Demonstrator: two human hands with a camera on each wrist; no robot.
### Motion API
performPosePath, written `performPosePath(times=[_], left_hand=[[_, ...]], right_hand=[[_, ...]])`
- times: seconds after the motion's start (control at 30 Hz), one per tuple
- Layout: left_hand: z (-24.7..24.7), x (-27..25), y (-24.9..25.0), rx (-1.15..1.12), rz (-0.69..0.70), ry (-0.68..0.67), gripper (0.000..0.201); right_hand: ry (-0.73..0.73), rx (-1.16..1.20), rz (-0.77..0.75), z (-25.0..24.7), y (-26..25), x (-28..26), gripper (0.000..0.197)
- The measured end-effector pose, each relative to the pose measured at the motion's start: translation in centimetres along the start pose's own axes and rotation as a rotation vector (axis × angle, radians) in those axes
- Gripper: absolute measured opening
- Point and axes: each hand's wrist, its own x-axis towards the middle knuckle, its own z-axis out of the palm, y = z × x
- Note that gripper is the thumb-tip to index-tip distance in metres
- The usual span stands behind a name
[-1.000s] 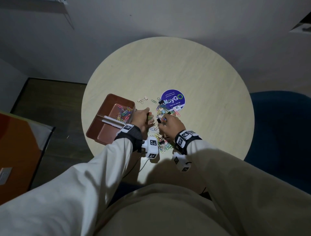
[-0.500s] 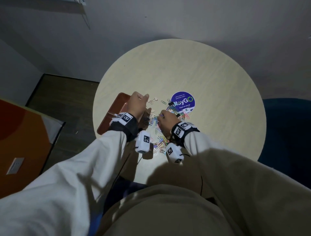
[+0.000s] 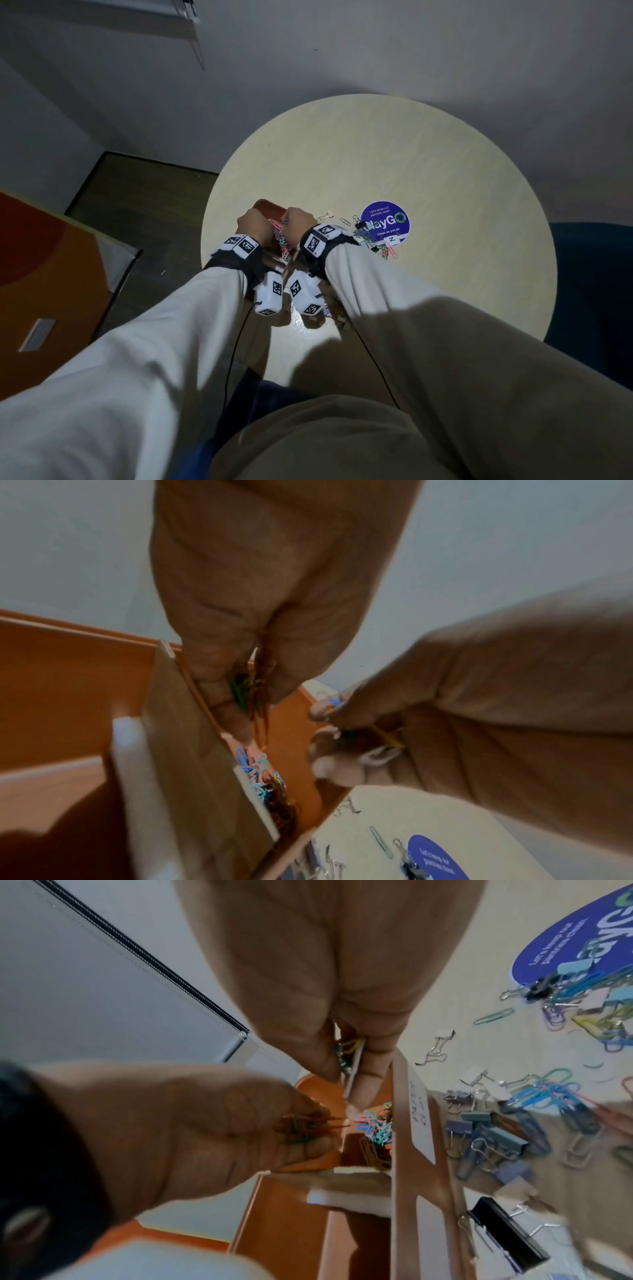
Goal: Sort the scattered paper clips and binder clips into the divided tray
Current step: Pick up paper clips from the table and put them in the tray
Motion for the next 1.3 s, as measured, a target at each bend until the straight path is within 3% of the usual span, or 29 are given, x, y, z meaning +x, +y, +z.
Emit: performPosePath(times=[0.23,0.4,0.5,0.6,0.73,0.93,1.07,1.3], left_hand=[[0.6,-0.8,0.5,0.058,0.058,0.052,0.029],[1.4,-2.9,1.5,-0.018,0.238,0.346,0.025],[2.7,-4.5,3.1,0.069,0.396,0.427,0.024],[4.8,-5.8,4.4,0.17,0.541,0.383,0.021],[8.4,-7.1,4.8,0.257,0.666,0.199,0.016],[13.3,-7.4,3.7,0.401,0.681,-0.062,0.023],[14.4,-7.0,3.1,0.384,0.676,-0.075,0.027],[13.5,-6.6,2.5,0.465,0.638,-0.046,0.024]], right_hand=[[0.037,-0.069,-0.096,0.5,0.4,-0.4,0.038],[0.206,0.036,-0.192,-0.9,3.6,-1.6,0.033],[0.258,-0.02,-0.179,-1.8,7.0,-2.5,0.028],[0.287,-0.083,-0.121,-3.0,10.6,-3.5,0.025],[0.278,-0.175,0.011,-4.0,15.0,-5.0,0.026],[0.195,-0.315,0.067,-2.9,19.4,-6.1,0.015],[0.203,-0.325,0.069,-1.5,20.8,-6.4,0.013],[0.299,-0.258,0.142,0.0,20.4,-5.2,0.036]])
